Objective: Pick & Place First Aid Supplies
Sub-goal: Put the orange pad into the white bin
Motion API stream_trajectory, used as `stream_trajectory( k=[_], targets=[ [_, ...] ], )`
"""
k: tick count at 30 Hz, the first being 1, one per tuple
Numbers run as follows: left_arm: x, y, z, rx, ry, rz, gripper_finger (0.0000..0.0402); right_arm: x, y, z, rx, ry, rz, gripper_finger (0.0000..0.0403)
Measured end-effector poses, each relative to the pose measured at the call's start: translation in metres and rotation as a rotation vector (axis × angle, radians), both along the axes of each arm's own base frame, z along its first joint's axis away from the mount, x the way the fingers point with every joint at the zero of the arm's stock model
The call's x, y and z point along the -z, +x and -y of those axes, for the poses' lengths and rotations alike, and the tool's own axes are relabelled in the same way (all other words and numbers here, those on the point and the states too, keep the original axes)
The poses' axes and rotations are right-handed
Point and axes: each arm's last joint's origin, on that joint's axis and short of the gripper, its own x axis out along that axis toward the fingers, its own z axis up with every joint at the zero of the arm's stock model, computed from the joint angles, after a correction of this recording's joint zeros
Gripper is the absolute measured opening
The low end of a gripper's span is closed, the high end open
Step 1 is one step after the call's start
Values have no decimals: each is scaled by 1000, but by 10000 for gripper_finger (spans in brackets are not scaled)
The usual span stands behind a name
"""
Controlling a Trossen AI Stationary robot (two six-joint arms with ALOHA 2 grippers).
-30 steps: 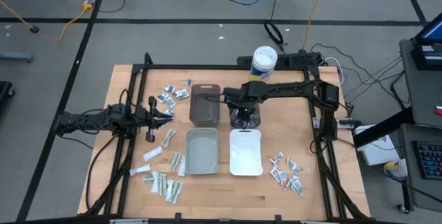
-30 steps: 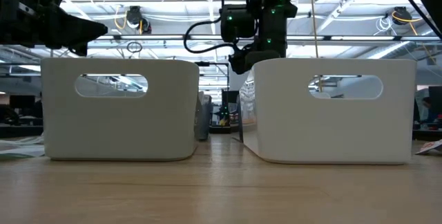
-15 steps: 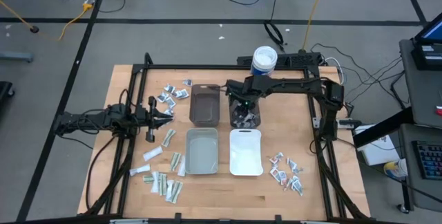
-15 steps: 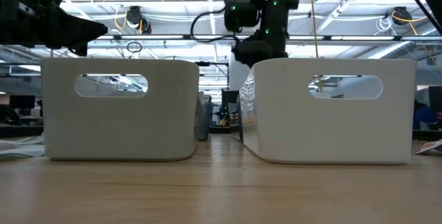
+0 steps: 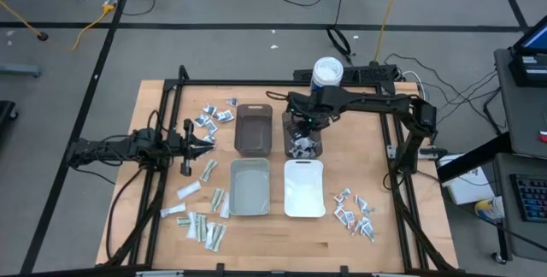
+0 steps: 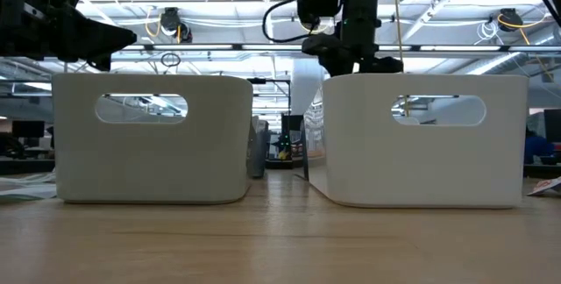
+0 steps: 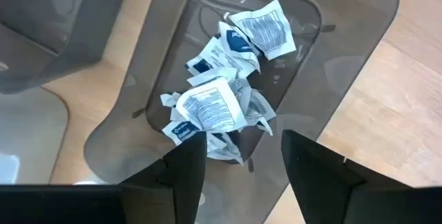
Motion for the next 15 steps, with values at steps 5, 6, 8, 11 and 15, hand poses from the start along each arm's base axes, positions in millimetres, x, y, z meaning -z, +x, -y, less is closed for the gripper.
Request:
stream_trajectory(
  k=[5, 6, 8, 11, 15],
  targets=[
    [0, 0, 0, 0, 0, 0, 47, -3, -9, -27, -78, 0, -22, 182],
    [0, 0, 0, 0, 0, 0, 47, -4, -13, -36, -92, 3, -23, 182],
    [0, 0, 0, 0, 0, 0, 47, -5, -22, -54, -115, 7, -10, 182],
    [0, 0, 0, 0, 0, 0, 47, -8, -43, -84, -167, 10, -8, 182],
    [0, 0, 0, 0, 0, 0, 47, -7, -75, -122, -207, 30, -19, 182]
  ],
)
